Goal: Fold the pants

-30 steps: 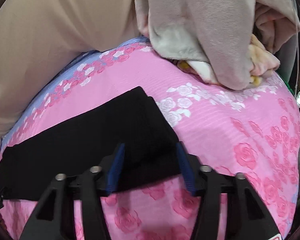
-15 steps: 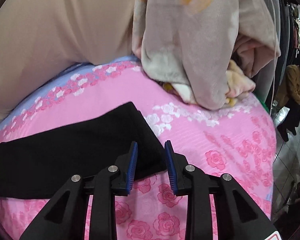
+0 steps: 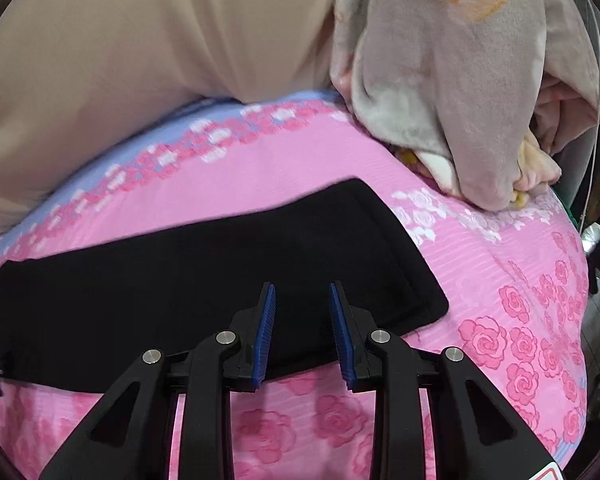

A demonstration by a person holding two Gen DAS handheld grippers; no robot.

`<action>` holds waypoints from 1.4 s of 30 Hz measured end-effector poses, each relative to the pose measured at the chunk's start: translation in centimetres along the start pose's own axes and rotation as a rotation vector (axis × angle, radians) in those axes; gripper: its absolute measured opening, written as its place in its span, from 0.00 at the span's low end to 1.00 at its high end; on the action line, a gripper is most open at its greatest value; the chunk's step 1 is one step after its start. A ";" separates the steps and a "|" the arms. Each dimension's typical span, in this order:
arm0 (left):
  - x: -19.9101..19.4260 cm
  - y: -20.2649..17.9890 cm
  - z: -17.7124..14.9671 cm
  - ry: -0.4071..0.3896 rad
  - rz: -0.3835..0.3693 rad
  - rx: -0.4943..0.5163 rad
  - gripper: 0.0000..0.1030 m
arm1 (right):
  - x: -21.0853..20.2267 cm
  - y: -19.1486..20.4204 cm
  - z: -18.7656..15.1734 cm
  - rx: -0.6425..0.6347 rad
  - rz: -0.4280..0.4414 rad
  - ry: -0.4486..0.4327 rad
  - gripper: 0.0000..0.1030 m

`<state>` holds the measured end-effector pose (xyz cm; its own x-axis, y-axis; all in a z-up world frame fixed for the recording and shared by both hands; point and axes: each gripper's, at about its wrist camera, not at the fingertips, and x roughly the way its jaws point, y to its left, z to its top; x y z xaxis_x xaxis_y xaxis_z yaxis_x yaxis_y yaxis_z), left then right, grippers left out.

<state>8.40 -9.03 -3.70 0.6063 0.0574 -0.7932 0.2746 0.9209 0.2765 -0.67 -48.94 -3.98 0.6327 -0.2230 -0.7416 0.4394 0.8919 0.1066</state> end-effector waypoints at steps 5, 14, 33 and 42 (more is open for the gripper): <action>0.3 0.0 0.3 0.004 0.001 -0.005 0.95 | 0.0 -3.0 -0.4 0.108 0.037 0.015 0.23; 0.3 -1.0 1.2 -0.011 0.003 -0.005 0.95 | -3.0 -6.5 -1.6 0.200 0.011 -0.033 0.45; 0.8 -1.5 2.2 -0.013 0.021 -0.007 0.95 | 2.8 -5.2 3.8 0.006 -0.026 0.058 0.08; 1.8 -2.1 2.3 0.003 -0.005 0.002 0.95 | 1.3 -6.7 1.7 0.129 0.028 0.063 0.65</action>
<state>10.66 -11.78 -4.46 0.6030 0.0543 -0.7959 0.2791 0.9203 0.2742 -1.73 -55.88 -4.52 0.6065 -0.1698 -0.7767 0.5029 0.8386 0.2094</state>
